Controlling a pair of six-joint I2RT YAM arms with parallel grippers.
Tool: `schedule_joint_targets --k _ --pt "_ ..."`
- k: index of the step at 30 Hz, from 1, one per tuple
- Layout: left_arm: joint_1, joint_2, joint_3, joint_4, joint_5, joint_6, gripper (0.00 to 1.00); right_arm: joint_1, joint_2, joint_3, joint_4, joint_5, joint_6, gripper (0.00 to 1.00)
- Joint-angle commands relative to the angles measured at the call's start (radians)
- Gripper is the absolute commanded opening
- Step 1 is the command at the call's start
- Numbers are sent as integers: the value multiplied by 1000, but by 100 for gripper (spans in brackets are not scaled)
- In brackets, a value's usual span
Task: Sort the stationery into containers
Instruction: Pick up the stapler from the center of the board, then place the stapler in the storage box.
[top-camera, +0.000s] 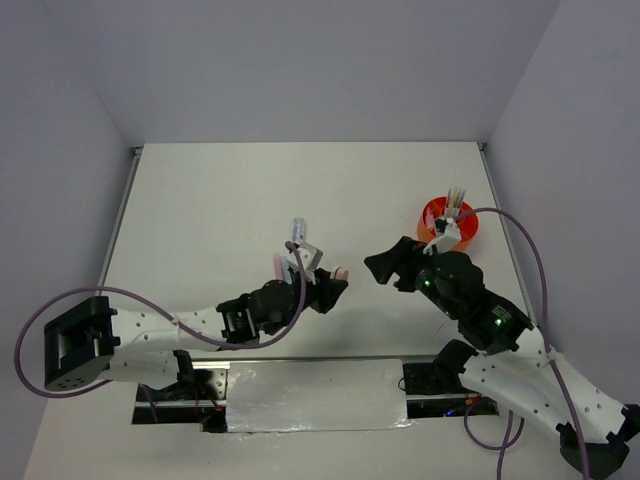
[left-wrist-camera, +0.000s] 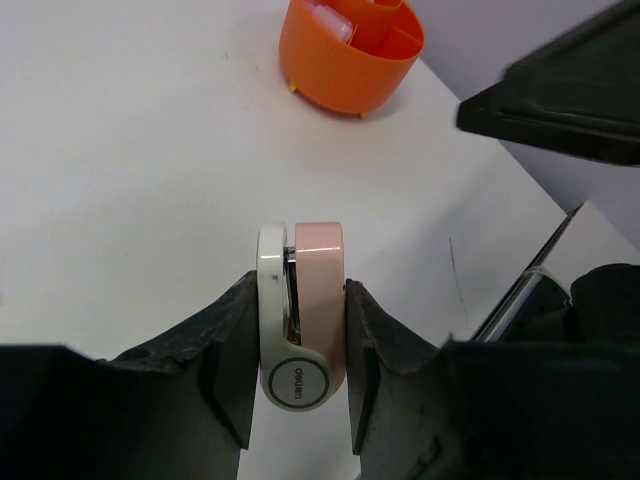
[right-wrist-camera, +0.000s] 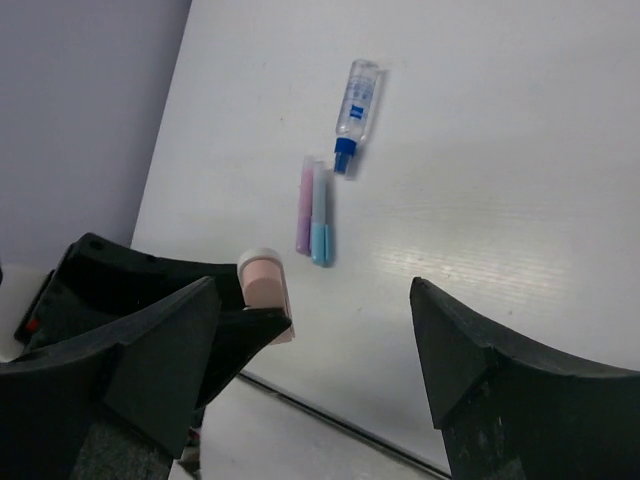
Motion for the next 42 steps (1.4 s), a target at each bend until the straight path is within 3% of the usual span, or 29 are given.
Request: schedule_joint_targets --k 1,7,16,22,26,29,32,33,36,39,40,42 --pt "9 -53 -131 459 123 215 0 13 97 12 138 -83 102 83" --pt "-2 -69 -130 492 213 284 0 45 150 -31 241 -96 153 74" --pt "-2 -47 -86 446 227 331 0 163 245 -54 325 -90 176 59" --pt "-3 -53 -66 392 185 348 0 204 263 -37 299 -53 161 35" --pt "-2 -70 -70 375 175 358 8 204 253 -35 286 -40 153 2" --pt "-3 -93 -75 370 150 361 21 204 251 -34 289 -47 145 0" --pt "0 -116 -54 306 32 326 85 201 250 -23 269 -37 135 0" --pt "0 -130 -44 242 -27 316 99 200 248 -2 256 -6 127 0" --pt "0 -165 12 95 -114 255 99 165 262 67 156 140 102 0" --pt "0 -226 100 -245 -322 91 99 68 315 227 16 316 96 0" --pt "5 -246 152 -483 -449 -46 99 30 346 253 0 331 81 0" --pt "15 -318 199 -731 -526 -203 99 -107 384 310 19 327 50 0"
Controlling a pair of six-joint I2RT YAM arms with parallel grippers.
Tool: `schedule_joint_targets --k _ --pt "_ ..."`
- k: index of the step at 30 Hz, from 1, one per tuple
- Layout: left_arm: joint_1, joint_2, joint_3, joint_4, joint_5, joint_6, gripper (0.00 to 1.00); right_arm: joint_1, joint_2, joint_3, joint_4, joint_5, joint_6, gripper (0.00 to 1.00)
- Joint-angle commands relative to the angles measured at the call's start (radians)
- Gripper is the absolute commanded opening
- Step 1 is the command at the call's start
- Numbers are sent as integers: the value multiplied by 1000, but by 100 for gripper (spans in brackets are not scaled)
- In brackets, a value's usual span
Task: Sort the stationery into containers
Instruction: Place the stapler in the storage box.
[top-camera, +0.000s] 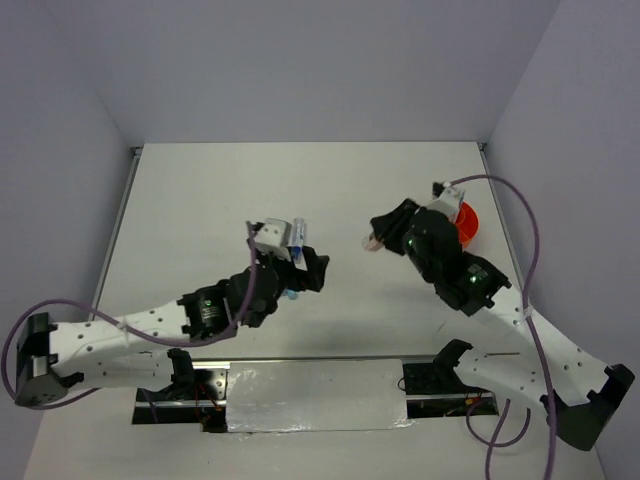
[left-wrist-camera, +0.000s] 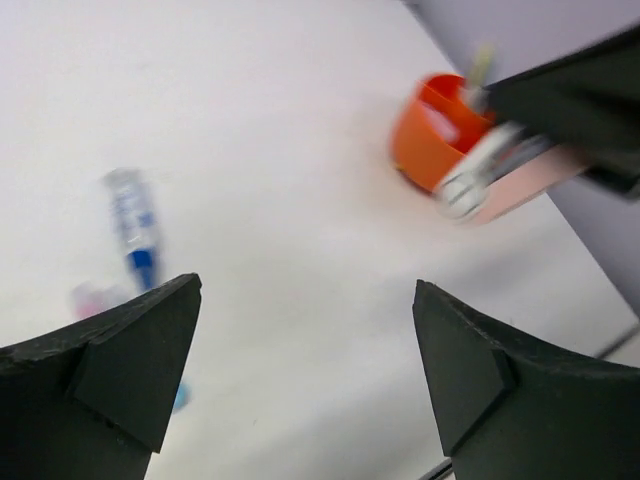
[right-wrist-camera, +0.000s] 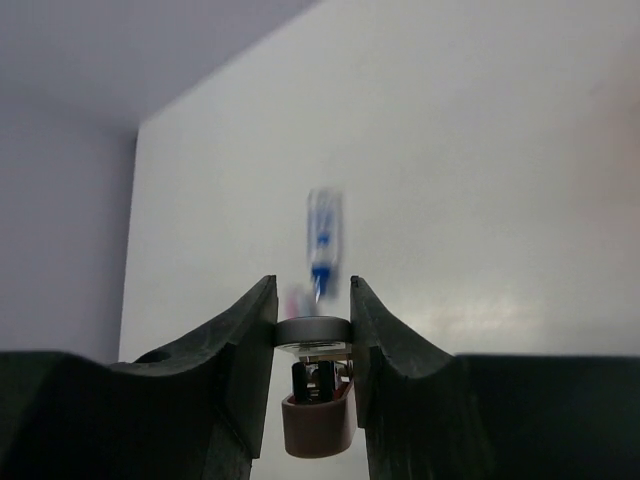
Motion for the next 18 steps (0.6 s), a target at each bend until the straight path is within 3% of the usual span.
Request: schedule_joint_targets --k 1,4,7,10,11,15,18 --pt "25 -122 113 -653 -299 -402 99 -164 89 130 -52 161 -60 0" --pt "38 -226 189 -858 -242 -436 99 -312 236 257 -70 230 -112 0" --pt "38 -312 216 -931 -174 -382 99 -470 381 378 -41 161 -242 0" --pt "38 -382 230 -1049 -96 -342 99 -623 450 380 118 -167 -405 0" --pt "38 -396 233 -1072 -87 -333 99 -654 490 407 125 -204 -428 0" --pt "38 -458 203 -1097 -43 -241 99 -743 552 501 19 -135 -529 0" --pt "38 -521 164 -1030 2 -194 99 -832 500 416 62 -184 -556 0"
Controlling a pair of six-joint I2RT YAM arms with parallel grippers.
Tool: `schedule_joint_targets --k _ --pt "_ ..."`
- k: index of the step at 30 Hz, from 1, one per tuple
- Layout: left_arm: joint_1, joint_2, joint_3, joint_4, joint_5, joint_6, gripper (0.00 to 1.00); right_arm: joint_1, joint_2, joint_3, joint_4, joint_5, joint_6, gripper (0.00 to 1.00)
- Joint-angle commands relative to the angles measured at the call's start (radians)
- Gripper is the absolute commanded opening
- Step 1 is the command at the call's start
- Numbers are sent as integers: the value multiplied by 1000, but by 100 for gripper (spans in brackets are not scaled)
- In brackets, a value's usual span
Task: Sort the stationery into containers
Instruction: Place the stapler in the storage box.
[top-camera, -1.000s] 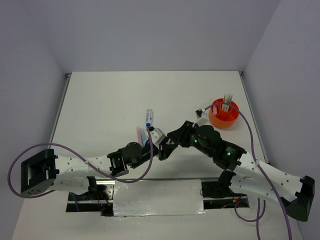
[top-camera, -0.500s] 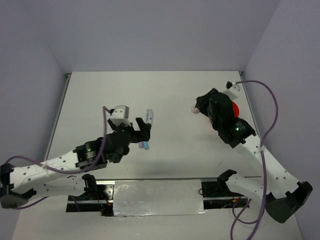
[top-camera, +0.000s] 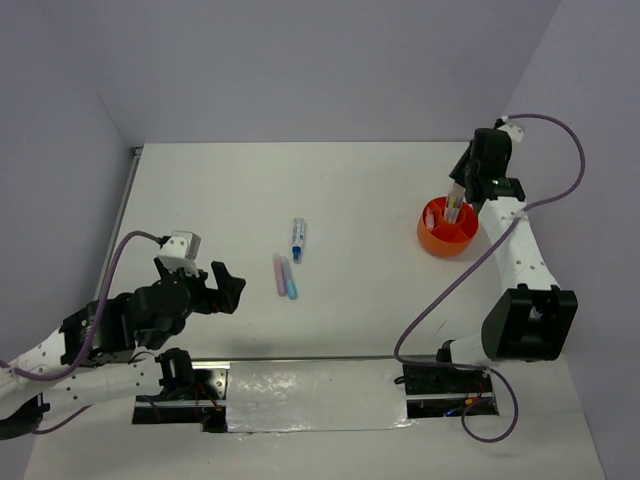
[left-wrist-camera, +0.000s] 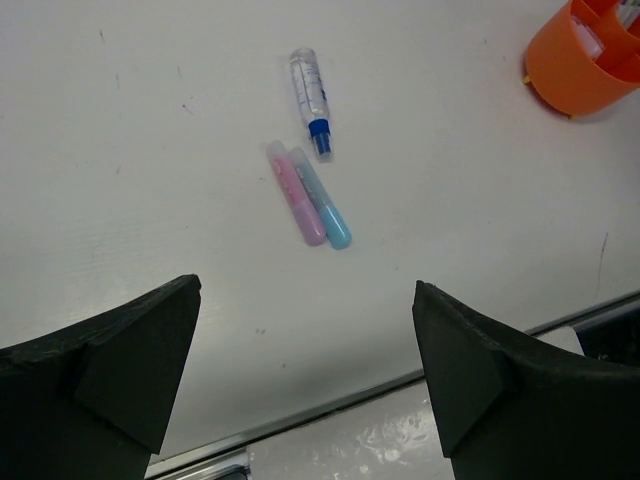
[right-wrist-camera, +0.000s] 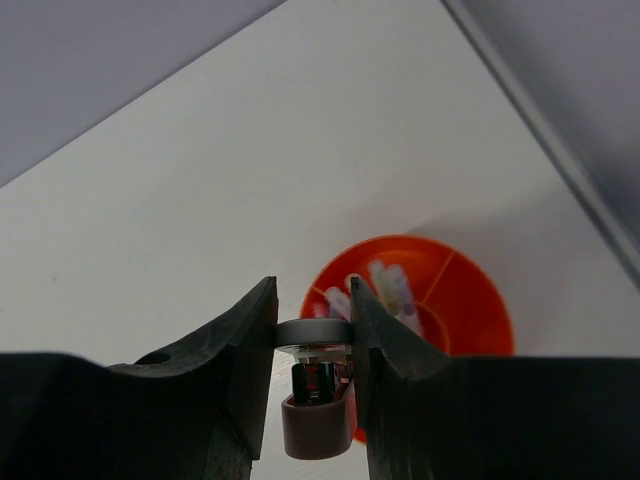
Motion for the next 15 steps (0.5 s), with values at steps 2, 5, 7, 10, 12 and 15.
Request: schedule_joint_targets --k 2,5,7,10,12,15 --pt "-1 -79 -41 52 107 103 99 -114 -139 -91 86 -72 -105 0" --pt "-1 -87 -46 45 92 89 99 -135 -201 -194 155 -18 -137 0" --pt "-14 -80 -44 7 47 56 99 -137 -215 -272 247 -6 -165 0" --pt "-33 -66 -32 -29 21 23 99 -157 -213 -332 299 31 -203 0" --pt "-47 -73 -33 -26 30 26 99 -187 -210 -368 376 -27 -229 0" --pt "-68 -107 -36 -21 29 25 99 -259 -175 -417 466 -259 -226 2"
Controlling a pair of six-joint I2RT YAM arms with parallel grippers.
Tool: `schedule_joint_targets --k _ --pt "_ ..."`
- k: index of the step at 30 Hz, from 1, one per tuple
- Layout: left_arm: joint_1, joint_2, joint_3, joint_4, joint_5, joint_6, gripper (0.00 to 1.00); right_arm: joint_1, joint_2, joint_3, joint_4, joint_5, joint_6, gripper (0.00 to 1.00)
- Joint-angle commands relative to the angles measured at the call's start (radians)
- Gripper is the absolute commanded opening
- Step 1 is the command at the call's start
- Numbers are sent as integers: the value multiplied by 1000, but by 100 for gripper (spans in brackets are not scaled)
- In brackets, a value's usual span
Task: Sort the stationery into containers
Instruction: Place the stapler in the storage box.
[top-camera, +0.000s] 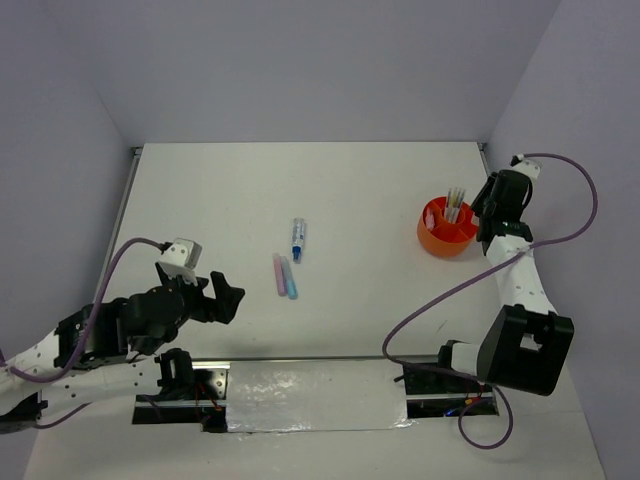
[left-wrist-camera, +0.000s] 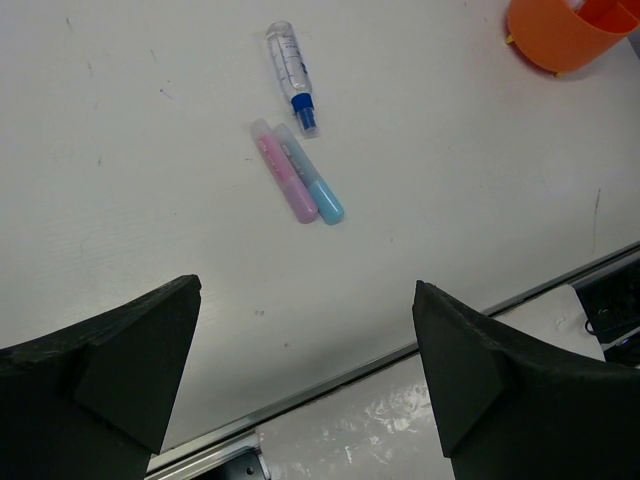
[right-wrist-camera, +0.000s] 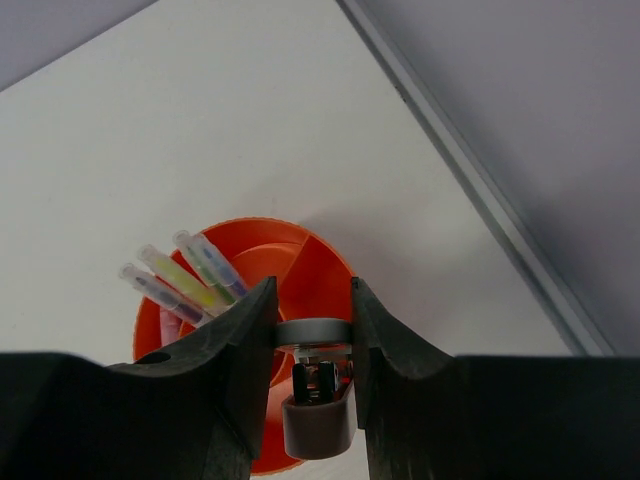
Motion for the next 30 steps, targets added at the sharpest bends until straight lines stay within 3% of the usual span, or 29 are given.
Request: schedule_joint_targets --k 1,6,20,23,27,30 --pt "-24 -38 4 6 -22 -20 99 -76 43 -26 197 -250 -35 5" --pt "-64 -75 10 -43 -86 -75 99 -180 71 -78 312 -482 -7 8" --pt "-78 -132 1 -17 -66 -51 99 -195 66 -157 408 -456 -6 16" --pt "-78 -120 2 -20 -65 -51 99 -195 66 -164 395 -442 -7 23" --pt "-79 -108 4 -22 -65 -49 99 -195 82 -167 394 -453 13 42" --pt "-79 -101 2 -20 -65 -51 99 -197 92 -164 382 -467 19 48"
